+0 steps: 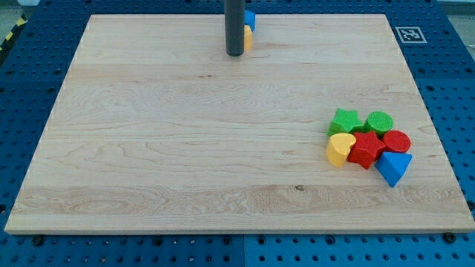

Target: Place the red circle right to the yellow hexagon

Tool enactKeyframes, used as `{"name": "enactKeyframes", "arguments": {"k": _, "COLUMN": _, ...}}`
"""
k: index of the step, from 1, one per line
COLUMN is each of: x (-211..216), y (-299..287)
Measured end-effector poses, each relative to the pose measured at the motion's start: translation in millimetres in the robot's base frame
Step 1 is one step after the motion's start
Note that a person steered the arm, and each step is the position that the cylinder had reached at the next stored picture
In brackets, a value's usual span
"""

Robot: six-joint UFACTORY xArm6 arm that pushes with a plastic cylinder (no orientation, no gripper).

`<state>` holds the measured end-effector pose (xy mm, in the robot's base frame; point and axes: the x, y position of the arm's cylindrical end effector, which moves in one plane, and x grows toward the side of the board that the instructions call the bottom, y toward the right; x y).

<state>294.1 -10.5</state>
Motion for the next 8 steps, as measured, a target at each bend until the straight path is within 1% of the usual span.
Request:
{"name": "enactKeyframes", "arguments": {"k": 1, "x": -19, "y": 5}}
{"name": "enactKeyframes", "arguments": {"k": 2, "x": -15, "y": 6}}
{"name": "enactKeyframes", "arguments": {"k": 3, "x": 19, "y": -7}}
{"name": "enactKeyframes", "arguments": {"k": 4, "x": 32, "y": -25}}
{"name": "enactKeyframes", "arguments": {"k": 5, "x": 32, "y": -27}}
{"name": "enactKeyframes", "arguments": {"k": 6, "x": 51, "y": -27}}
{"name": "enactKeyframes", "arguments": {"k": 7, "x": 142, "y": -27}}
{"name": "enactKeyframes", "arguments": {"k": 8, "x": 216, "y": -1}}
